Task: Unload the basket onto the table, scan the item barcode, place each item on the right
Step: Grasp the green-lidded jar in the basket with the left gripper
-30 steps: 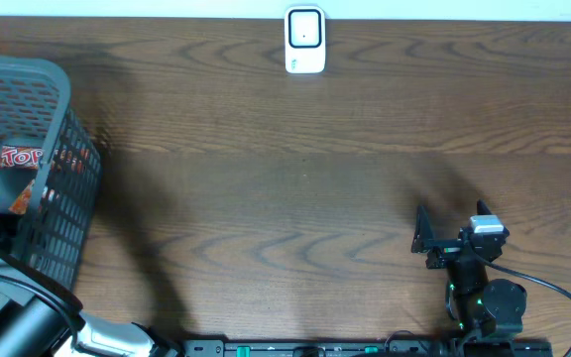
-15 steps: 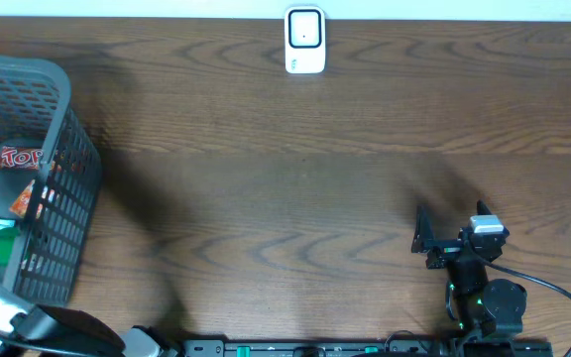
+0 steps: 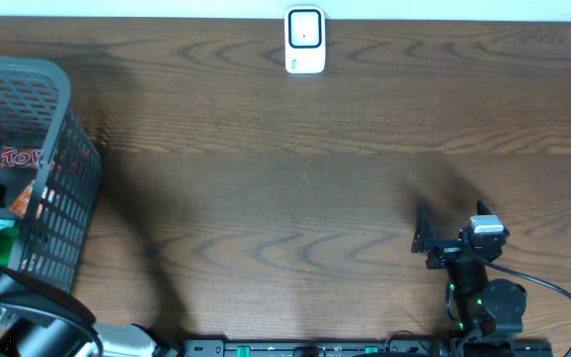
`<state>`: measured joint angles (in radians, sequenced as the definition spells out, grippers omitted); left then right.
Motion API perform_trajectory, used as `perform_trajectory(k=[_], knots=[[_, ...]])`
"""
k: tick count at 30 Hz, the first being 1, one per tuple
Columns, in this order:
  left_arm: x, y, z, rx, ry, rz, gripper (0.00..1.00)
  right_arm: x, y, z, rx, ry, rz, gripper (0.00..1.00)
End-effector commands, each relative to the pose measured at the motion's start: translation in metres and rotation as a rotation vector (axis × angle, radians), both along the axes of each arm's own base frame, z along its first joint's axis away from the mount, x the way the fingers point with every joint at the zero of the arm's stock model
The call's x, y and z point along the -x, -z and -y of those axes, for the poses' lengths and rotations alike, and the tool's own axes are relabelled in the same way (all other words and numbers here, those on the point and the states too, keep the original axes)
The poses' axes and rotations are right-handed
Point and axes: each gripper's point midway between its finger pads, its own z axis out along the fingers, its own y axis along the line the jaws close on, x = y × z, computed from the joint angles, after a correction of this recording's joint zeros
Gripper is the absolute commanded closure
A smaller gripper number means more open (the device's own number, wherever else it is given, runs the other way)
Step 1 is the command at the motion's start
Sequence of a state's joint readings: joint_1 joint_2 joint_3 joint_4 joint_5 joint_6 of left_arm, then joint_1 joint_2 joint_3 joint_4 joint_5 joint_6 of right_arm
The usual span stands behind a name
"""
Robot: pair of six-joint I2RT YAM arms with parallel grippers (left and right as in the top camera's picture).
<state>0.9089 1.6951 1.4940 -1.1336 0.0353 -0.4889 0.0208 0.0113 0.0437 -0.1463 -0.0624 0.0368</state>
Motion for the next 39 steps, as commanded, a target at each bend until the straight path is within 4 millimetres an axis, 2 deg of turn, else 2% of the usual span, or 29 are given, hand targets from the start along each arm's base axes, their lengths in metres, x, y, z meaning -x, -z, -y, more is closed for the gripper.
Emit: perform_trajectory(k=[1,7,14,22,39], knots=[[0.008,0.018,-0.001,0.036,0.008,-0.071,0.00,0.000,0.001,0.002,0.009,0.010,-0.001,0.01],[0.011,0.042,0.003,0.110,0.005,-0.127,0.00,0.000,0.001,0.002,0.009,0.010,-0.001,0.01],[0.015,0.059,0.001,0.135,-0.006,-0.145,0.00,0.000,0.001,0.002,0.009,0.010,-0.001,0.01],[0.022,0.090,0.005,0.161,-0.012,-0.163,0.00,0.000,0.001,0.002,0.009,0.010,-0.001,0.01],[0.020,0.106,0.002,0.161,0.015,-0.163,0.03,0.000,0.001,0.002,0.009,0.010,-0.001,0.01]])
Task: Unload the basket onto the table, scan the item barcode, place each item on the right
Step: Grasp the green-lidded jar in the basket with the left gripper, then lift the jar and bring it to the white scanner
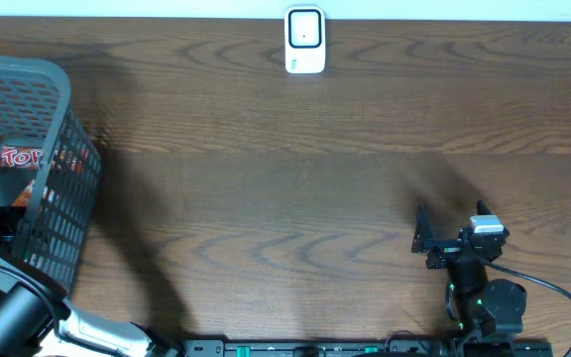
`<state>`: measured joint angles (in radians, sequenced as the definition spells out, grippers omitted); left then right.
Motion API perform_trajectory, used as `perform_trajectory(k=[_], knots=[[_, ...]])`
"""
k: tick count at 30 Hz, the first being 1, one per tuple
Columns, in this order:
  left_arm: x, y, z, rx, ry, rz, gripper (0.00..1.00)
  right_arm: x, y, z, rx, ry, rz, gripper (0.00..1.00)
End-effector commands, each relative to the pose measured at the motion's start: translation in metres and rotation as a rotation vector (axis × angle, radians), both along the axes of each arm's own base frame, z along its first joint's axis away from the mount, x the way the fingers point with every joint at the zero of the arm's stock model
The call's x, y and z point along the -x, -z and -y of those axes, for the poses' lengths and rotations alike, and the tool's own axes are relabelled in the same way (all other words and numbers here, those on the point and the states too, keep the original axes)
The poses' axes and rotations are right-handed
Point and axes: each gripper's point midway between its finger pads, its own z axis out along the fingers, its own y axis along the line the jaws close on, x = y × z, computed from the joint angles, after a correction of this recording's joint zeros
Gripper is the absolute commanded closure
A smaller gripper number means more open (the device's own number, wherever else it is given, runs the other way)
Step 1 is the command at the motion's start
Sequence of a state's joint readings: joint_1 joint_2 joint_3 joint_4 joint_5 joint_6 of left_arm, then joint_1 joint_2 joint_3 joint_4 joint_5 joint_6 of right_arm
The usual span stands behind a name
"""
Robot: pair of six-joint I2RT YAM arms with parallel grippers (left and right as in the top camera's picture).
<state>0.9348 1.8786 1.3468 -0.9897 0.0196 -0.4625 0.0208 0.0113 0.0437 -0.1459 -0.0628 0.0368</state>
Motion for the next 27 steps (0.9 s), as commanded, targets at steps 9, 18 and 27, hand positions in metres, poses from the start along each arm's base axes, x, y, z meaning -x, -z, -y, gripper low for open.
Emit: perform_trajectory(k=[9,18,27], knots=[[0.006,0.025,0.005,0.068,0.020,-0.053,0.25,0.000,0.001,0.003,0.009,0.011,-0.002,0.01],[-0.002,-0.002,-0.006,0.054,0.022,-0.043,0.44,0.000,0.001,0.003,0.009,0.011,-0.002,0.01],[-0.029,-0.079,-0.017,0.048,0.019,0.072,0.44,0.000,0.001,0.003,0.009,0.011,-0.002,0.01]])
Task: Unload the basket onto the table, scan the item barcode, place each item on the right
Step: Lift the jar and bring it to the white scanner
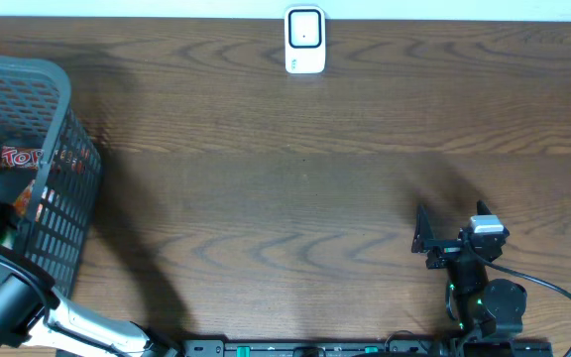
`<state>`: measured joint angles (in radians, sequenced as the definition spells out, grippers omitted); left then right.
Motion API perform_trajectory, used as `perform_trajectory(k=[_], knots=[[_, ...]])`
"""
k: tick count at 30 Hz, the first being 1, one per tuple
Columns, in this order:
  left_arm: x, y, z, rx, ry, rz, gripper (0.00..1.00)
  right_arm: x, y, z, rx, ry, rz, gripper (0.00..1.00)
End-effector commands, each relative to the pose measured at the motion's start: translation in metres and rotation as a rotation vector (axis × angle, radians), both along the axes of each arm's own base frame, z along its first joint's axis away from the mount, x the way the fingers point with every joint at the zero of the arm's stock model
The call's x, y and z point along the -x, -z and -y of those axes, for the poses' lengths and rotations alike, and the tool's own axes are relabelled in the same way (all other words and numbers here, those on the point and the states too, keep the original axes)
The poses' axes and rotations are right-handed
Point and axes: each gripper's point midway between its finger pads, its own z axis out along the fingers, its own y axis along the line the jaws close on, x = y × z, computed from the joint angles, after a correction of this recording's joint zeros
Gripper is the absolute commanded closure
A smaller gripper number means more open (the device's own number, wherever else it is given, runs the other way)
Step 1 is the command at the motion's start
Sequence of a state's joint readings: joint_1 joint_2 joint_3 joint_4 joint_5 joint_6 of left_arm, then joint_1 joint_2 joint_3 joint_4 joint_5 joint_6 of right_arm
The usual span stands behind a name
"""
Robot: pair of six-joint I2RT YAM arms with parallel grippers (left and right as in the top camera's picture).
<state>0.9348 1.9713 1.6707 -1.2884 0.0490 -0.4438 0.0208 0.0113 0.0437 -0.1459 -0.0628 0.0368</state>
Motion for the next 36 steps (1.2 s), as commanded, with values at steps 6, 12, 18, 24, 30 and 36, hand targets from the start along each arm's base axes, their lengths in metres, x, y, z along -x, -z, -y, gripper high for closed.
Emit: perform_trajectory(k=[6,12,18,24,30,36], knots=[[-0.049,-0.092,0.005,-0.019,0.047,0.327,0.45,0.000,0.001,0.003,0.009,0.011,-0.002,0.01],[-0.071,-0.163,0.022,-0.110,0.103,0.554,0.45,0.000,0.001,0.003,0.009,0.011,-0.002,0.01],[-0.091,-0.249,0.070,-0.211,0.242,0.848,0.44,0.000,0.001,0.003,0.009,0.011,-0.002,0.01],[-0.104,-0.323,0.163,-0.254,0.488,1.091,0.44,0.000,0.001,0.003,0.009,0.011,-0.002,0.01],[-0.114,-0.337,0.264,-0.253,0.769,1.122,0.43,0.000,0.001,0.003,0.009,0.011,-0.002,0.01],[-0.130,-0.291,0.336,-0.289,0.869,0.924,0.43,0.000,0.001,0.003,0.009,0.011,-0.002,0.01]])
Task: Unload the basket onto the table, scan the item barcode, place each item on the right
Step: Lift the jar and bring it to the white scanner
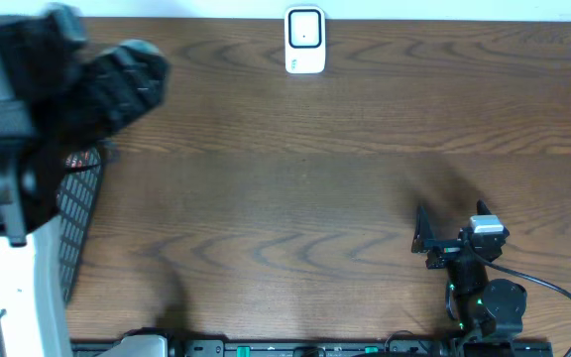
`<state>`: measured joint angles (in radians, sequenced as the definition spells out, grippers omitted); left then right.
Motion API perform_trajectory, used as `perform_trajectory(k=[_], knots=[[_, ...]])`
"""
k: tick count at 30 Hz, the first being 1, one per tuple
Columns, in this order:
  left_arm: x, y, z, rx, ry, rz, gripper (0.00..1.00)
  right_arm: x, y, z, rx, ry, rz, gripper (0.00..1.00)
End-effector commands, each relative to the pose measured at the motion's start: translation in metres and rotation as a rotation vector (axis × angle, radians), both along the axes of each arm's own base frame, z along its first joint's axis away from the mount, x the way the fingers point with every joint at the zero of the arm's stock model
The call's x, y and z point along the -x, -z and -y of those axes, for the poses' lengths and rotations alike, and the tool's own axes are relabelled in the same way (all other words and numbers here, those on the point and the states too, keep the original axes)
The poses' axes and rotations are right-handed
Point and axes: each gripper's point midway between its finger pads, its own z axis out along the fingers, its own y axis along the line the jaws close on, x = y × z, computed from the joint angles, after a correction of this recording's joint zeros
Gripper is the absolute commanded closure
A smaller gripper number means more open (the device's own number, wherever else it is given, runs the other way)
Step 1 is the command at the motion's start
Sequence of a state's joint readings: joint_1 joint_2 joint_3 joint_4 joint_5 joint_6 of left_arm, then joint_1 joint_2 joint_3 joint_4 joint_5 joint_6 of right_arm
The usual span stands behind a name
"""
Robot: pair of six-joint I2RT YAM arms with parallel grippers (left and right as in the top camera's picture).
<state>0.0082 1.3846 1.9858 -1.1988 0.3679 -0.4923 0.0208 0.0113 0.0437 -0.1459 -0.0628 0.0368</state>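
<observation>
The white barcode scanner (305,41) stands at the table's far edge, in the middle. My left arm fills the upper left of the overhead view, raised close to the camera and blurred. Its dark gripper end (125,77) points right, over the basket's far corner. Whether the fingers hold anything does not show. The items in the basket are hidden under the arm. My right gripper (421,238) rests low at the front right, far from the scanner, with nothing in it and its fingers seemingly together.
Only the right wall of a grey mesh basket (79,203) shows at the left edge, below the left arm. A black cable (553,293) loops beside the right arm's base at the front right.
My left arm was low inside the basket at the left edge. It is now raised high and reaches right, covering most of the basket. The right arm has not moved.
My left arm was down in the grey basket among a red snack pack and a green item, and stayed there over the two later moments with small shifts. Now it is lifted out, up near the camera. The right arm and the scanner kept still.
</observation>
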Motion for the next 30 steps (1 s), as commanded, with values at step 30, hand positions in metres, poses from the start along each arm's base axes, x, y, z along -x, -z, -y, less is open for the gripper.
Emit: perform_trajectory(k=[30], knots=[[-0.013,0.346,0.171,-0.293,-0.298,-0.910,0.44,0.000,0.001,0.003,0.009,0.011,-0.002,0.01]])
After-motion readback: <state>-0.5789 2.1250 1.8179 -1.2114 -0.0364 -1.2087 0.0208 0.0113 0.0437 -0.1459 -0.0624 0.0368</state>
